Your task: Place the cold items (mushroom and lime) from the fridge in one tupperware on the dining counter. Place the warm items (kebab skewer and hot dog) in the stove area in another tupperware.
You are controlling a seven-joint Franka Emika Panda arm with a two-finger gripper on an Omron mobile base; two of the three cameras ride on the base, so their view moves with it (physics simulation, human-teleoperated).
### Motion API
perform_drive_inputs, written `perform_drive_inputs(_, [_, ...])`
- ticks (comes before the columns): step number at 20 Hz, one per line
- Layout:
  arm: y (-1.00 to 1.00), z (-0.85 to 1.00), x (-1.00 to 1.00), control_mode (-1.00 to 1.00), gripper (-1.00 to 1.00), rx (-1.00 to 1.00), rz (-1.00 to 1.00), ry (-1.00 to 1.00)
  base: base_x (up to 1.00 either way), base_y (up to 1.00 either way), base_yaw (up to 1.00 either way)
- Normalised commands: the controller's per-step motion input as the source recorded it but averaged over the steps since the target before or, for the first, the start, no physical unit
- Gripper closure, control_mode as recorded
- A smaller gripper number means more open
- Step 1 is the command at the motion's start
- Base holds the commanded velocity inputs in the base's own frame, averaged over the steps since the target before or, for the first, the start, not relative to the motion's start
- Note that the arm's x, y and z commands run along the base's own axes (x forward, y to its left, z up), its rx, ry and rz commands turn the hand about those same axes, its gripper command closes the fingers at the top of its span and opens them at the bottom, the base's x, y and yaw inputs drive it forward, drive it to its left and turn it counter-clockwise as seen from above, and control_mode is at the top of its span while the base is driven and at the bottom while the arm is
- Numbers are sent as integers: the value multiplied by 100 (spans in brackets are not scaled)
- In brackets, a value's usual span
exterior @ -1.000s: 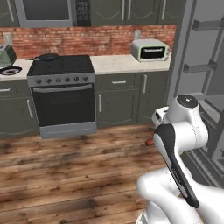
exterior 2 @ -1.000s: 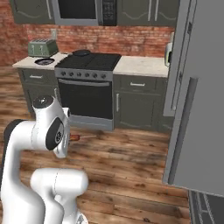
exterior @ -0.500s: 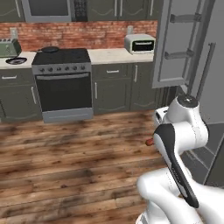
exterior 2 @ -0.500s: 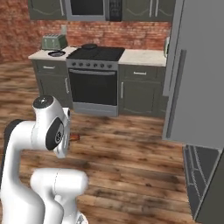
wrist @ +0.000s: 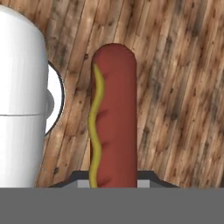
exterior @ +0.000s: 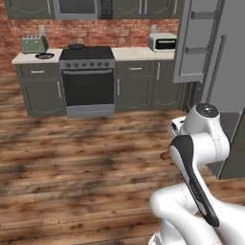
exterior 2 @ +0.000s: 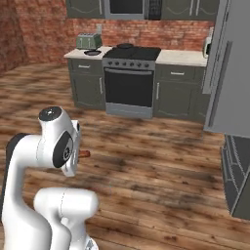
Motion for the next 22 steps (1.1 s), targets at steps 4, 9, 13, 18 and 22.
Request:
perform_drive_inputs(4, [0,0,0,100,100,0,0,0,-100,94,15])
perform_drive_inputs(9, [0,0,0,100,100,0,0,0,-100,88,12])
perform_drive_inputs(13, [0,0,0,100,100,0,0,0,-100,36,10])
perform_drive_inputs(18, [0,0,0,100,100,0,0,0,-100,8,11])
perform_drive_inputs(22, [0,0,0,100,100,0,0,0,-100,8,15])
